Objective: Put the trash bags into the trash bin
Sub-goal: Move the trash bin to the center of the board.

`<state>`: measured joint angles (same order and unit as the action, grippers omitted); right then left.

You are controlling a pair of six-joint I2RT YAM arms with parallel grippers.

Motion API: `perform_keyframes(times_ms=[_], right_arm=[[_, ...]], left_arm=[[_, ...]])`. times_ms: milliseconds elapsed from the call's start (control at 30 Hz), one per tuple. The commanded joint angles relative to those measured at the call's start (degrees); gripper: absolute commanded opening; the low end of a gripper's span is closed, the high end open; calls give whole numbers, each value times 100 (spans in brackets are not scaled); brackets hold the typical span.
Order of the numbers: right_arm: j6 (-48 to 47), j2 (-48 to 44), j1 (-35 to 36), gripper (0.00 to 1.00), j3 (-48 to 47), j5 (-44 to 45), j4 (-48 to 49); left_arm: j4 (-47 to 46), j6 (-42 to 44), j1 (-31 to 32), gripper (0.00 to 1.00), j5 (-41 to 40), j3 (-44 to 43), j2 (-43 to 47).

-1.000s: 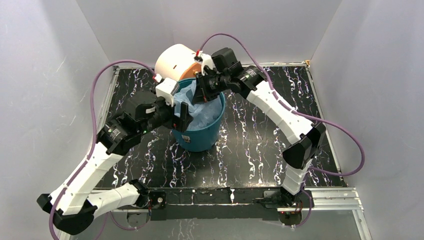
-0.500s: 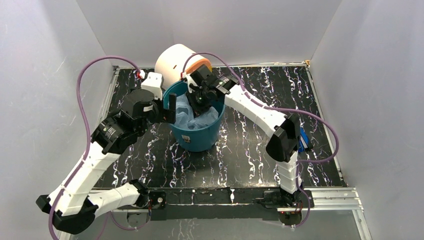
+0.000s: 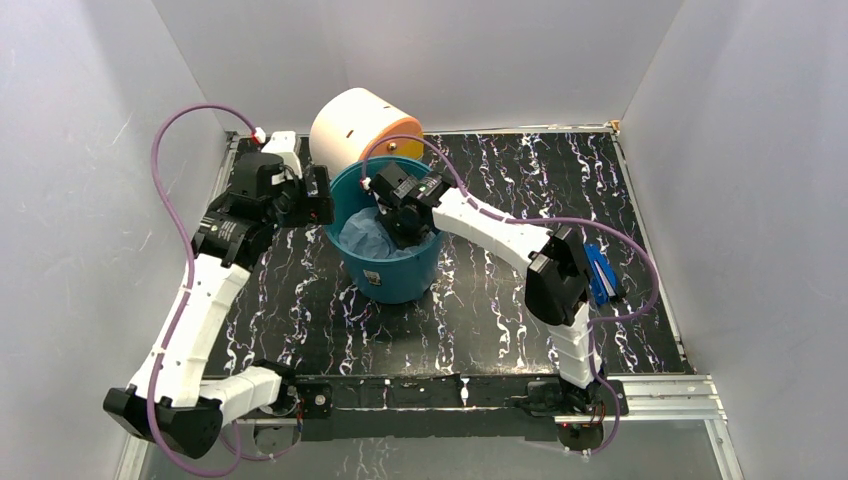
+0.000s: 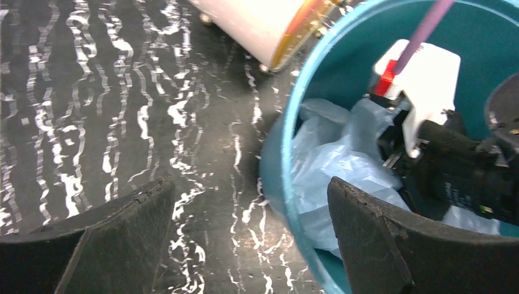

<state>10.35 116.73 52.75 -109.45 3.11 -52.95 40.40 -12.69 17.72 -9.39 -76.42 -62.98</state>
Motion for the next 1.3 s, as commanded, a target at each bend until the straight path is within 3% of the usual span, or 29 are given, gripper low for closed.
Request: perform_keyframes(times_ms=[0,133,267,467,667,833,933,1033,1133,1267], right_arm=[[-150,-253,11,0,69,743,24],[-324,-596,7,0,473,1257,298],[-580,-907,-25,0,883,1544,504],[-657,-1305,-313,0,1118,1595,578],[-693,-1760,-486,0,1406,1493,626],[-443,-2221,-879,0,1358,640,666],[-311,-2539,-998,0,1345,-78,948],[-128,-2817,-1044,0,1424,-501,1226],[-18,-2962,-1073,0,1444,-417,1234],[-7,-3014,-1083,0,1469,-384,1134]], left_arm=[[-416,-84,-77,89,1147,155,-139],[-472,7,-77,81,1570,353,-183],[-533,183,-80,65,2519,483,-233],[-621,28,-75,58,3595,479,-389],[-1194,-639,23,59,4439,742,-372],[-1697,-924,911,70,4001,914,-228],[-1622,-928,1371,70,3868,808,-514],[-1606,-1010,1471,71,3326,781,-416],[-1438,-939,1472,80,2766,606,-165],[-1226,-852,1472,84,2629,405,-37]])
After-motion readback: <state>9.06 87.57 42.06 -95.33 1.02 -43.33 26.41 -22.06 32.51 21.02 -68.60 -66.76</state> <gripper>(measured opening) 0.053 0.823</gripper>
